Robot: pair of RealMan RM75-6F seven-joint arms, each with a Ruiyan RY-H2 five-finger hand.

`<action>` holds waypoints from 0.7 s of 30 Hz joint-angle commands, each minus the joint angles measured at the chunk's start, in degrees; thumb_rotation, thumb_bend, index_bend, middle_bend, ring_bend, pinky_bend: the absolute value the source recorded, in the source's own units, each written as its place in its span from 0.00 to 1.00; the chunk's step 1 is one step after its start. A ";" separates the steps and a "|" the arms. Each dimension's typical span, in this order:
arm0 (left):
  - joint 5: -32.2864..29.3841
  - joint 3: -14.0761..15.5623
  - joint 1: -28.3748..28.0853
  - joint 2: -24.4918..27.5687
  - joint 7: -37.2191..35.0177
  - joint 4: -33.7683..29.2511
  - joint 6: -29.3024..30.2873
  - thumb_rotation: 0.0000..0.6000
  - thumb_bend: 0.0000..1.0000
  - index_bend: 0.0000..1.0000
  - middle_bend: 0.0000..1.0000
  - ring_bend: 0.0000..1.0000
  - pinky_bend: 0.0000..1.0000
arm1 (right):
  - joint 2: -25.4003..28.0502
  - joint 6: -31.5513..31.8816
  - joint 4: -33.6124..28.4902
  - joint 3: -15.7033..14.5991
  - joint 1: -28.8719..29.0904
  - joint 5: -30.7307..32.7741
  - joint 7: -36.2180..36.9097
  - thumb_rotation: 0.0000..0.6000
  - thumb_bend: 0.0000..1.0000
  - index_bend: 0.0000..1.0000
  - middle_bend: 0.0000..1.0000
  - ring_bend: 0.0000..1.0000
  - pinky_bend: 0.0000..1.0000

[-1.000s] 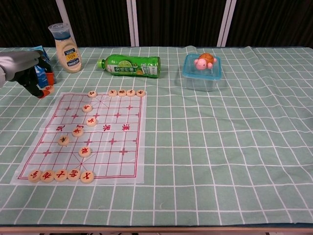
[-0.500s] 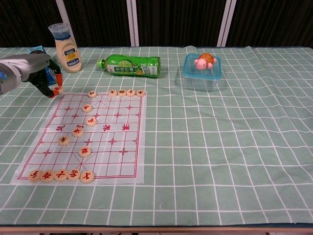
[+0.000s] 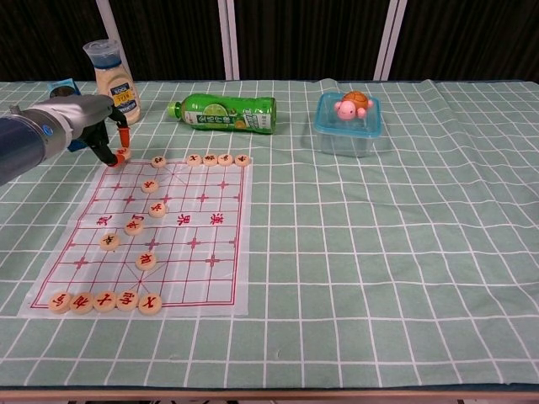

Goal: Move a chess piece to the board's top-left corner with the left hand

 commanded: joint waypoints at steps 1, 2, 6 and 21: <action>-0.22 -0.03 -0.51 -0.98 0.09 1.33 -0.88 1.00 0.36 0.51 1.00 0.98 1.00 | 0.03 -0.02 -0.07 0.03 0.02 0.01 0.06 1.00 0.32 0.00 0.00 0.00 0.00; -0.28 -0.02 -0.61 -1.22 0.13 1.69 -1.07 1.00 0.36 0.51 1.00 0.98 1.00 | 0.03 0.00 -0.07 0.04 0.01 0.03 0.06 1.00 0.32 0.00 0.00 0.00 0.00; -0.56 -0.16 -0.91 -2.04 0.34 3.00 -1.41 1.00 0.36 0.51 1.00 0.98 1.00 | 0.12 -0.04 -0.23 0.07 -0.02 0.15 0.23 1.00 0.32 0.00 0.00 0.00 0.00; -1.04 -0.41 -1.16 -3.26 1.45 5.04 -1.83 1.00 0.36 0.51 1.00 0.98 1.00 | 0.20 -0.15 -0.23 0.09 -0.05 0.23 0.61 1.00 0.32 0.00 0.00 0.00 0.00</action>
